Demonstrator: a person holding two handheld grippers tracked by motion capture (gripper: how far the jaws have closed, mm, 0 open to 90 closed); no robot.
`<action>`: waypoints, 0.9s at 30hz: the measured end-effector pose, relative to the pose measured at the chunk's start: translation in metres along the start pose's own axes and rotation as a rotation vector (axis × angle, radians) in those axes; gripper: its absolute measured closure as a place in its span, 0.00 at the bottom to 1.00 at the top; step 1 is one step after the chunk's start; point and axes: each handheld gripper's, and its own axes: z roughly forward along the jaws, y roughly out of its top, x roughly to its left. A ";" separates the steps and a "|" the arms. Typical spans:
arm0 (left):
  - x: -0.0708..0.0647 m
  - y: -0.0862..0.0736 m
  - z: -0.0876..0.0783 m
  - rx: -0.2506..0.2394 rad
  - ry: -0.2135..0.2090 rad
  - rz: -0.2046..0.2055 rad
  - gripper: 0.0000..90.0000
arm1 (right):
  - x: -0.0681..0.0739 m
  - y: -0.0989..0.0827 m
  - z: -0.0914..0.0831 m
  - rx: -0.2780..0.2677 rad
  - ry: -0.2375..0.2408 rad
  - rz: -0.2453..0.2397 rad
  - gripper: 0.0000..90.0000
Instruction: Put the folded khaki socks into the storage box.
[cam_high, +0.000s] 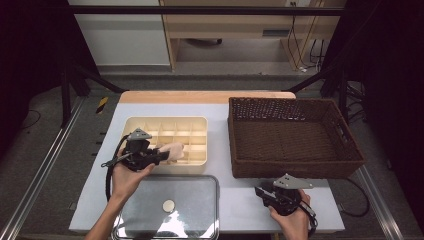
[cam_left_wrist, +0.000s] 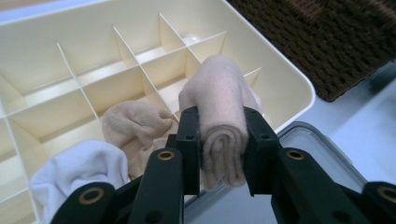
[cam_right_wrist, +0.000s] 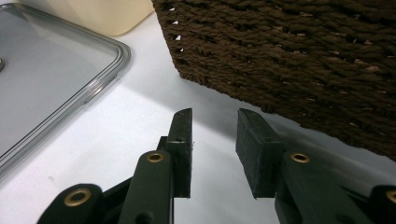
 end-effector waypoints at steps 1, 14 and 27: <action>0.000 0.000 0.004 0.014 0.004 -0.001 0.78 | 0.000 0.000 0.000 0.000 0.001 0.001 0.75; -0.002 0.005 0.025 0.135 0.009 0.032 0.79 | -0.001 -0.001 0.003 0.015 0.011 0.009 0.74; -0.006 0.009 0.040 0.196 0.047 0.055 0.79 | 0.001 -0.001 0.008 0.034 0.023 0.009 0.73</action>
